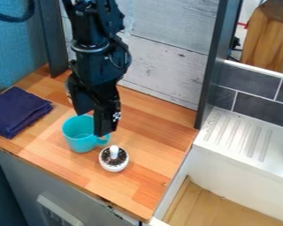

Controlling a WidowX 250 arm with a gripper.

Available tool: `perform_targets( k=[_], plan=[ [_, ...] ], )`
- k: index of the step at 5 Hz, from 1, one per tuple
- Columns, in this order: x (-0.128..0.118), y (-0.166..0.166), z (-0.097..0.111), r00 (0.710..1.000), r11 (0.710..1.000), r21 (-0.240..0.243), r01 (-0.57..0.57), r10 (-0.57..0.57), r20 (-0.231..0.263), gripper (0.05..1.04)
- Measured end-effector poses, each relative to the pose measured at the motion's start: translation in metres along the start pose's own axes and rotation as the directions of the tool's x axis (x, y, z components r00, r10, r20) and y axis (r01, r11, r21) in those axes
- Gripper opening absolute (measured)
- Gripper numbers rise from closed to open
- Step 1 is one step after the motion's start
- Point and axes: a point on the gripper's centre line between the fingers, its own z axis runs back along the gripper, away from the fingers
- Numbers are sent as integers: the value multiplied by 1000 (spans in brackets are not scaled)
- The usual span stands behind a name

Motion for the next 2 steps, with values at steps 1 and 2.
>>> perform_targets(
  k=[1,2],
  plan=[
    [-2,-1,-6,1000,1000,-10,-2,1,-21,1001],
    [5,1,-21,1000,1000,-14,-7,7,-24,1001]
  ],
)
